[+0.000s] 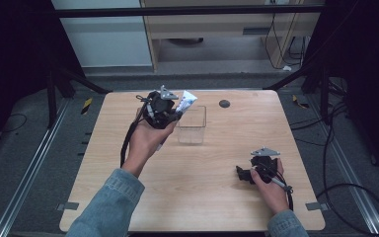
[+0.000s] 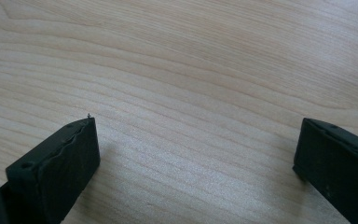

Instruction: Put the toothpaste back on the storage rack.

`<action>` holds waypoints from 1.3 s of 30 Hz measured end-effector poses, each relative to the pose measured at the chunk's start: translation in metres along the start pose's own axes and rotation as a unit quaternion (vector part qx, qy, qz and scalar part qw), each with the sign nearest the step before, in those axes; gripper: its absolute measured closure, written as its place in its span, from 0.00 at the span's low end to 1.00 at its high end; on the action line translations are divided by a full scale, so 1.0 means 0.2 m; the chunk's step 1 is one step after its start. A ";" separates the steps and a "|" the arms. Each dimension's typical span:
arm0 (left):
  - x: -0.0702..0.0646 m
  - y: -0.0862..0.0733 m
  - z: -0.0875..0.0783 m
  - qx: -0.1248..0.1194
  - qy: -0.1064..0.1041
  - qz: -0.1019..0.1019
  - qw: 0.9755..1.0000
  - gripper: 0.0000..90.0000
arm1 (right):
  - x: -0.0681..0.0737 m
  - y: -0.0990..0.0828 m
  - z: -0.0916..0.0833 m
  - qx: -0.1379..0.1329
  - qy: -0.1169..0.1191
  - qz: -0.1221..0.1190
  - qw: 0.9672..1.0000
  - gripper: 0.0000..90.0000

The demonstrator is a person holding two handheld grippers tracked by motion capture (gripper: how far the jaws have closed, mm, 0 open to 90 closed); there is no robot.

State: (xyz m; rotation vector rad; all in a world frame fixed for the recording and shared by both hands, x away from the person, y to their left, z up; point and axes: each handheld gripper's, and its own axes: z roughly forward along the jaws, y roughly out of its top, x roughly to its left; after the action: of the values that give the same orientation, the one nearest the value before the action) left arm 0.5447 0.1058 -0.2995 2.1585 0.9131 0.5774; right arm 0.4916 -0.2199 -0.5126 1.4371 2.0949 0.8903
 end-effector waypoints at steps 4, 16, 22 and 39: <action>-0.02 0.05 0.02 -0.006 0.001 0.005 1.000 0.87 | 0.00 0.00 0.00 0.000 0.001 0.000 1.000 0.00; -0.05 0.15 0.09 -0.008 -0.008 0.015 1.000 0.87 | 0.00 0.00 0.00 -0.001 0.000 -0.001 1.000 0.00; -0.04 0.19 0.11 -0.016 -0.004 0.017 1.000 0.87 | 0.00 0.00 0.00 0.000 0.000 -0.002 1.000 0.00; -0.01 0.28 0.22 -0.030 0.007 0.019 0.999 0.87 | 0.00 0.00 0.00 -0.001 -0.001 -0.003 1.000 0.00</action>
State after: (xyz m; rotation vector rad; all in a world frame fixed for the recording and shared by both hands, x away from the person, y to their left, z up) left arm 0.5949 0.0571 -0.2870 2.1242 0.8534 0.6325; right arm 0.4917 -0.2202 -0.5128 1.4290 2.0965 0.8881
